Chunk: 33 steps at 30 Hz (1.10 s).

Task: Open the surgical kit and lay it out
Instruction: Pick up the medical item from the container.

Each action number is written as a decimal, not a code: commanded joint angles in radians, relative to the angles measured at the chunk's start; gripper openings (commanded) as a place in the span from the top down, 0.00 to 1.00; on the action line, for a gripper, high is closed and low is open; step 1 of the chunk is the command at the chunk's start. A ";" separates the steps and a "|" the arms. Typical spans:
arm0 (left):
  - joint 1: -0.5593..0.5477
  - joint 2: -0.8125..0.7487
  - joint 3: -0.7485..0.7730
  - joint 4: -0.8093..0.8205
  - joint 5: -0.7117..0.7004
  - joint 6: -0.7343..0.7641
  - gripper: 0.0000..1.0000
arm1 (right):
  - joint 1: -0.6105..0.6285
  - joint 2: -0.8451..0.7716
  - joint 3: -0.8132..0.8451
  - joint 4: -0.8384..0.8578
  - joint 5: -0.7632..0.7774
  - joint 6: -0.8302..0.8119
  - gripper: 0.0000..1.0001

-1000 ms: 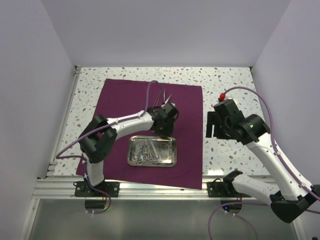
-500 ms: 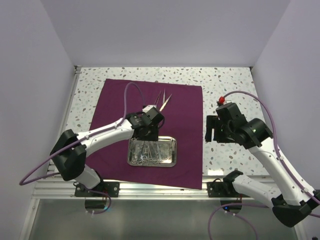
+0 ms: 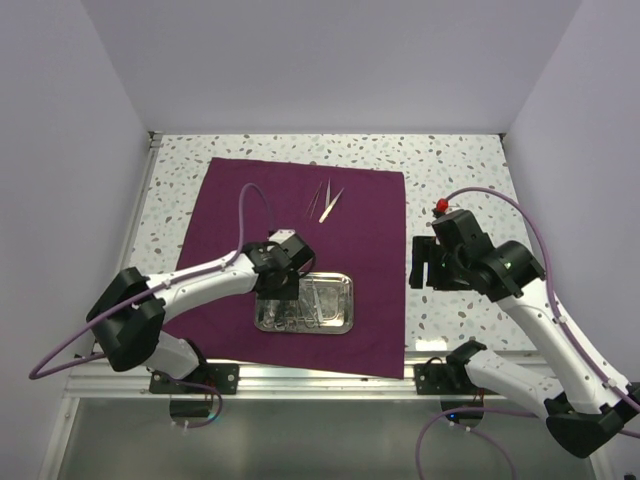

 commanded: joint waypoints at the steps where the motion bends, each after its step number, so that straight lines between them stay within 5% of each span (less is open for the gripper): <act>1: -0.001 -0.025 -0.025 0.030 -0.030 -0.031 0.46 | 0.005 -0.007 -0.001 0.011 -0.017 -0.002 0.27; 21: 0.053 0.090 -0.117 0.193 0.013 0.009 0.53 | 0.004 0.031 0.028 -0.009 0.008 -0.032 0.28; 33: 0.072 0.085 -0.163 0.236 0.056 0.015 0.94 | 0.005 0.057 0.024 0.006 0.011 -0.045 0.28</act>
